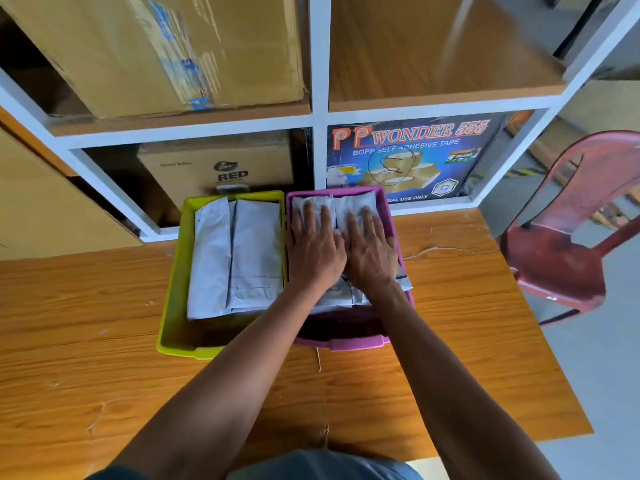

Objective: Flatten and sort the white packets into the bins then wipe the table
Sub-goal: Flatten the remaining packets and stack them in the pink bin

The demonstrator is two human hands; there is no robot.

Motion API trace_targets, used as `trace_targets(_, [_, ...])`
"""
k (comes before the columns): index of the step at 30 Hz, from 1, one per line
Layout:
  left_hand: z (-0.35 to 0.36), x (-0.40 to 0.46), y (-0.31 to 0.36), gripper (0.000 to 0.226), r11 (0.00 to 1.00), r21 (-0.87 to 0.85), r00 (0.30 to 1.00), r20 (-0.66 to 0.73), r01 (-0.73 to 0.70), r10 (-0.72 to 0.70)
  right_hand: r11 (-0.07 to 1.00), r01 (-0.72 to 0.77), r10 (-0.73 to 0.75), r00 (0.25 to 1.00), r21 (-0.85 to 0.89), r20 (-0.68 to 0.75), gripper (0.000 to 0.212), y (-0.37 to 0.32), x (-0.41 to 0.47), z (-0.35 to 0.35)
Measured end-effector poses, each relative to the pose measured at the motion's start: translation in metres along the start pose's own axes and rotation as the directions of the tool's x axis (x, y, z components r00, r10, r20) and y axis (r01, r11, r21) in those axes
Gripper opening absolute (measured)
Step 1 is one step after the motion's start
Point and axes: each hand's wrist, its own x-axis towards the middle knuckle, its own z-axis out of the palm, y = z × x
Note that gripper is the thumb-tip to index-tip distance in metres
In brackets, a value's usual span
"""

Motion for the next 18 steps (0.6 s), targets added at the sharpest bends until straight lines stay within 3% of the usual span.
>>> trace_targets(6, [0.002, 0.009, -0.004, 0.064, 0.987, 0.083, 0.990, -0.015, -0.136, 0.137, 0.994, 0.108, -0.108, 0.993, 0.008, -0.052, 0.062, 0.004, 0.009, -0.003])
trace_targets(18, [0.022, 0.011, -0.011, 0.067, 0.980, 0.131, 0.988, 0.066, -0.149, 0.141, 0.986, 0.147, -0.146, 0.989, 0.078, -0.019, 0.063, 0.012, 0.024, 0.017])
